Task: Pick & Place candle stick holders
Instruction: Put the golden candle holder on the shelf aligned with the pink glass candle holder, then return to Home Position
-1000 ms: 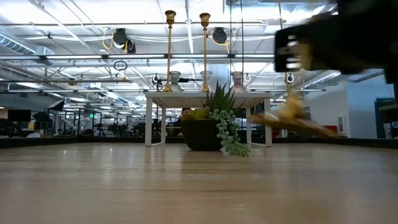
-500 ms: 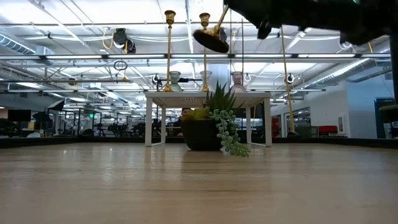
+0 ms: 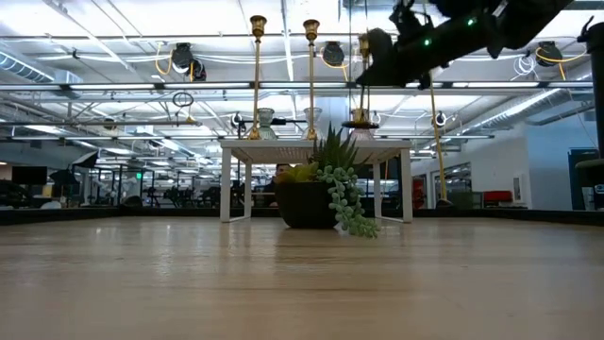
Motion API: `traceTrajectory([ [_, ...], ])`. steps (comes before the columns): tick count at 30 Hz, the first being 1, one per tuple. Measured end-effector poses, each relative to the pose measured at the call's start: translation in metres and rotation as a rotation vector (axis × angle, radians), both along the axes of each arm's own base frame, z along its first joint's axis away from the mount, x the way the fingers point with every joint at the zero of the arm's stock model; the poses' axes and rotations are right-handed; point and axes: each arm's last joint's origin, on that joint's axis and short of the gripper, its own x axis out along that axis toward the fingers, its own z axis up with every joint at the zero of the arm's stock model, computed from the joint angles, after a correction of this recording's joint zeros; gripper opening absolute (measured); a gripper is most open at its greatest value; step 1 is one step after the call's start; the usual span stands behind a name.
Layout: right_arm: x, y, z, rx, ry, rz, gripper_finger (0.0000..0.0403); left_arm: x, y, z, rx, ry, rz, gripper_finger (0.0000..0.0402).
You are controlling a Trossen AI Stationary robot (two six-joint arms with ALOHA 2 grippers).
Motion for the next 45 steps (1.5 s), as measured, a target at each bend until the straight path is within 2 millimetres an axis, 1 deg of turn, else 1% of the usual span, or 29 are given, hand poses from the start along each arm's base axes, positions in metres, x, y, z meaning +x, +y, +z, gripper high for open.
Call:
traceTrajectory([
  [3, -0.003, -0.013, -0.003, 0.031, 0.003, -0.05, 0.0013, 0.0, 0.0, 0.0, -0.001, 0.0, -0.002, 0.0035],
  [6, -0.003, -0.02, -0.007, 0.083, -0.009, -0.014, 0.0014, 0.0, 0.0, 0.0, 0.0, 0.001, -0.003, 0.0035],
  [8, -0.005, -0.021, -0.014, 0.104, 0.012, -0.015, 0.0015, 0.0, 0.0, 0.0, -0.001, 0.001, -0.003, 0.0035],
  [11, -0.008, -0.023, -0.018, 0.111, 0.006, -0.038, 0.0015, 0.0, 0.0, 0.0, 0.0, 0.001, -0.003, 0.0035],
  [17, -0.011, -0.024, -0.02, 0.085, 0.011, -0.039, 0.0022, 0.0, 0.0, 0.0, 0.001, 0.001, -0.003, 0.0035],
  [21, -0.011, -0.023, -0.022, 0.084, 0.029, -0.039, 0.0045, 0.0, 0.0, 0.0, -0.001, 0.002, -0.007, 0.0035],
  [31, -0.011, -0.023, -0.021, 0.07, 0.033, -0.033, 0.0127, 0.0, 0.0, 0.0, -0.007, -0.002, -0.004, 0.0035],
  [35, -0.013, -0.022, -0.018, 0.055, 0.038, -0.029, 0.0154, -0.001, 0.0, 0.001, -0.007, -0.004, -0.006, 0.0035],
  [38, -0.017, -0.017, -0.012, 0.045, 0.034, -0.017, 0.0168, -0.008, 0.001, 0.005, -0.013, -0.028, -0.014, 0.0035],
  [40, -0.023, -0.012, -0.006, 0.019, 0.059, 0.0, 0.0174, -0.017, 0.003, 0.01, -0.015, -0.055, -0.022, 0.0035],
  [45, -0.042, 0.003, 0.005, 0.014, 0.119, 0.042, 0.0177, -0.04, 0.011, 0.019, 0.013, -0.096, -0.007, 0.0035],
])
